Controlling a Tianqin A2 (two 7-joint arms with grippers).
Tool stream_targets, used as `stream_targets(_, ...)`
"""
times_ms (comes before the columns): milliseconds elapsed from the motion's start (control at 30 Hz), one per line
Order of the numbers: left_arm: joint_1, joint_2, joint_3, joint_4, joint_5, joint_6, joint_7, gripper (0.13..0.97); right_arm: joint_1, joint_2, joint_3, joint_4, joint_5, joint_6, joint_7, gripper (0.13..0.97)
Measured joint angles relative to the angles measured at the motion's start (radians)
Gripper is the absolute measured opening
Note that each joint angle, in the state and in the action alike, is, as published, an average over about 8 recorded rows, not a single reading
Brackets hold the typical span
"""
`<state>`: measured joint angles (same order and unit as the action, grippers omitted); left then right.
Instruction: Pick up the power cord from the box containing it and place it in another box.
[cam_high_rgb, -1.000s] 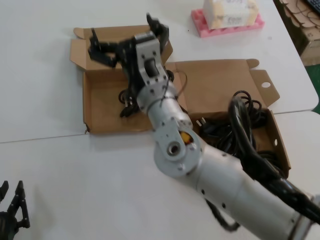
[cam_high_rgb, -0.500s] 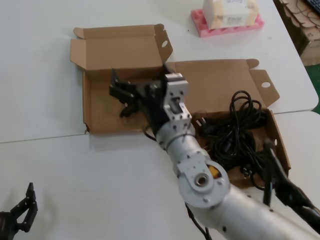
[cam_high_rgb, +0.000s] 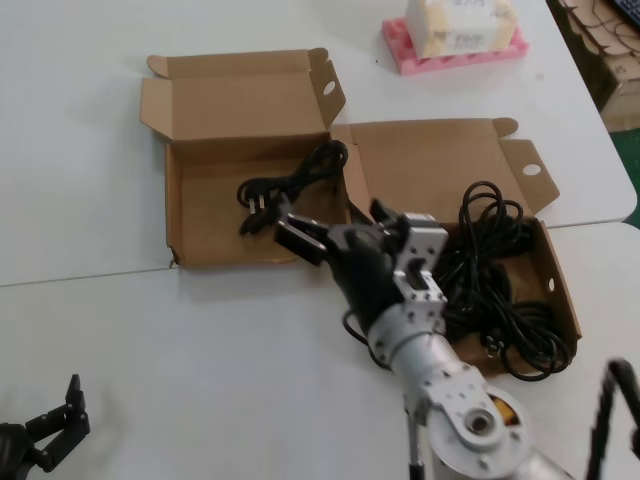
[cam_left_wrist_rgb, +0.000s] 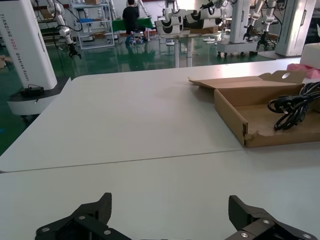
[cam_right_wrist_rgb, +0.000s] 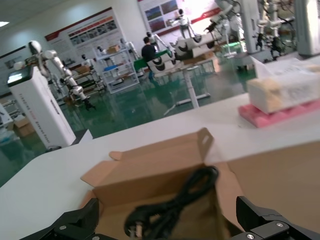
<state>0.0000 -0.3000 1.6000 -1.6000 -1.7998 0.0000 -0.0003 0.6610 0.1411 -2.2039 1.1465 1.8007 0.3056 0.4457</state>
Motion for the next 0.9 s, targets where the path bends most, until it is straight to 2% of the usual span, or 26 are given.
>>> stream_targets(67,0.000,0.000,0.000,0.000,0.000,0.000,0.000,0.800,-0.034,0.008,0.031,0.024,0.000,-0.016,0.000,0.966)
stream_targets(200,0.000,0.000,0.000,0.000,0.000,0.000,0.000,0.800,-0.101,0.024,0.092,0.069,0.000,-0.047,0.000,0.966)
stream_targets(467,0.000,0.000,0.000,0.000,0.000,0.000,0.000,0.915,-0.235,0.056,0.214,0.161,0.000,-0.108,0.000,0.966)
stream_targets(900,0.000,0.000,0.000,0.000,0.000,0.000,0.000,0.964,-0.449,0.108,0.411,0.308,-0.001,-0.208,0.000,0.966)
